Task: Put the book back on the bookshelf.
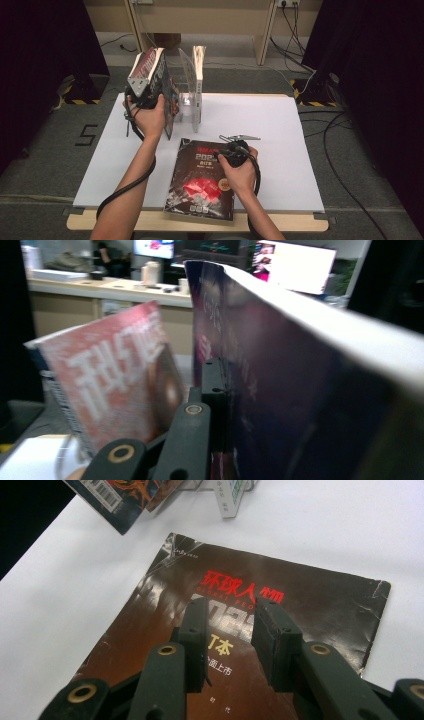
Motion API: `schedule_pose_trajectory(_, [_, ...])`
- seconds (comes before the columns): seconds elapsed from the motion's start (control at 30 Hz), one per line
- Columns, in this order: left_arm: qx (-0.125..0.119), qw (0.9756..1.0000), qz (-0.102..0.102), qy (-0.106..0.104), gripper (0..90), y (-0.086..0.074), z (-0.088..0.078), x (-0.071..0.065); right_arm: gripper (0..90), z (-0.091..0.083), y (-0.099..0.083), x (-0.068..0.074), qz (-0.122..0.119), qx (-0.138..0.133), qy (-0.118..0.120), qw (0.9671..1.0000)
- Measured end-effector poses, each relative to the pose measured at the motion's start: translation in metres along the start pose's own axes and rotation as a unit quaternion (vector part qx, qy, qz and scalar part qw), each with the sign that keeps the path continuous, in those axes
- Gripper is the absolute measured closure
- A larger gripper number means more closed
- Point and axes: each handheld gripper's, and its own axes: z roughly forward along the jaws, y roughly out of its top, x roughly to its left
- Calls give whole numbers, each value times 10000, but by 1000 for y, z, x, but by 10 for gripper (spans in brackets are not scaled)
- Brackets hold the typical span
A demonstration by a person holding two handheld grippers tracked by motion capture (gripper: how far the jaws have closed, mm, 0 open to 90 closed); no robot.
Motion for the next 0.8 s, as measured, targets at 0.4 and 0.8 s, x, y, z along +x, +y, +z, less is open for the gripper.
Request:
schedule_pose_trajectory(0.4, [-84,9976,-102,-678,822,3,-23,-5,678,-1,0,1,29,5,-27,10000])
schedule_pose_trajectory(0.8, [-73,9971,-314,-683,821,8,-41,9,682,-1,-1,2,-29,-9,-17,10000])
